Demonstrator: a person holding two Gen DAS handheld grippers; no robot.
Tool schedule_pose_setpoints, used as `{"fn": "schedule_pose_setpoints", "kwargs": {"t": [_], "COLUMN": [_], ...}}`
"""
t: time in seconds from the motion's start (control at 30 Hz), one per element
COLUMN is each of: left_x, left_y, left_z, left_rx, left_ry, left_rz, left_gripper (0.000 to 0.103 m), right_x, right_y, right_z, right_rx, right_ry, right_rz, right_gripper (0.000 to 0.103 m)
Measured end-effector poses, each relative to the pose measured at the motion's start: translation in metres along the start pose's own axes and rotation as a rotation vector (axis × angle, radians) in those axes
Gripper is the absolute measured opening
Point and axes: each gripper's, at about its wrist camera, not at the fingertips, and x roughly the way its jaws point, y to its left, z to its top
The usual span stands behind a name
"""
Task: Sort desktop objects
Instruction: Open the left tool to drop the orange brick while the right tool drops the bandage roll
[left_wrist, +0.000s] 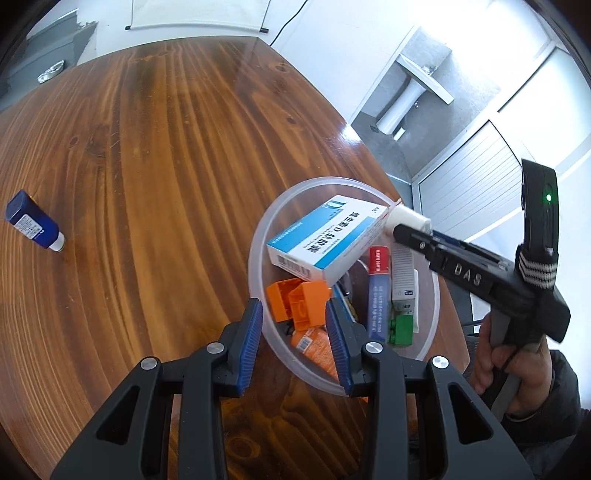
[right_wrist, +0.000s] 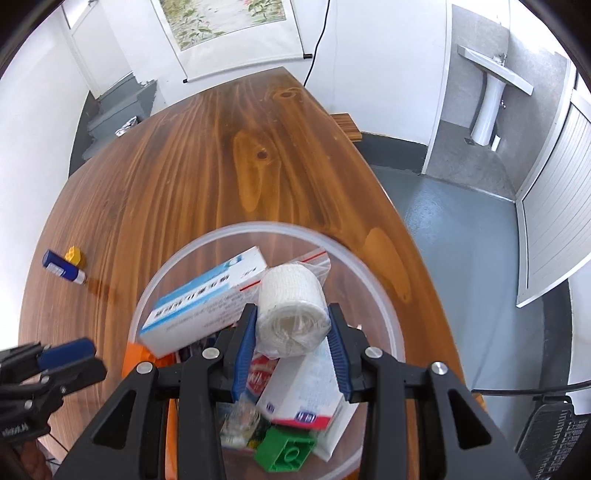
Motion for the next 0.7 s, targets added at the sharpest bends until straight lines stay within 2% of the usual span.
{"fn": "schedule_pose_setpoints", "kwargs": {"t": [0.4,0.57,0.7], "left_x": [-0.014,-0.016,-0.018], "left_y": [0.039,0.052,0.062], "left_z": [-0.008,-0.011,-0.012], "left_rx": [-0.08,-0.097,-0.107], "left_ry": [-0.029,-0.025,-0.023], "left_rz": [0.031,0.037,0.043], "left_gripper": [0.039,0.039,0.039], "right_x": [-0.014,-0.009,-0.005], "right_y": [0.005,0.016,0.011], "right_z": [0.016,0.012,0.013], "right_rx": [0.021,-0.014,0.013], "right_ry": [-0.035,-0.017,-0.002], "right_rz": [-0.028,-0.04,-0.065], "right_gripper": [0.042,0.042,0.042]}}
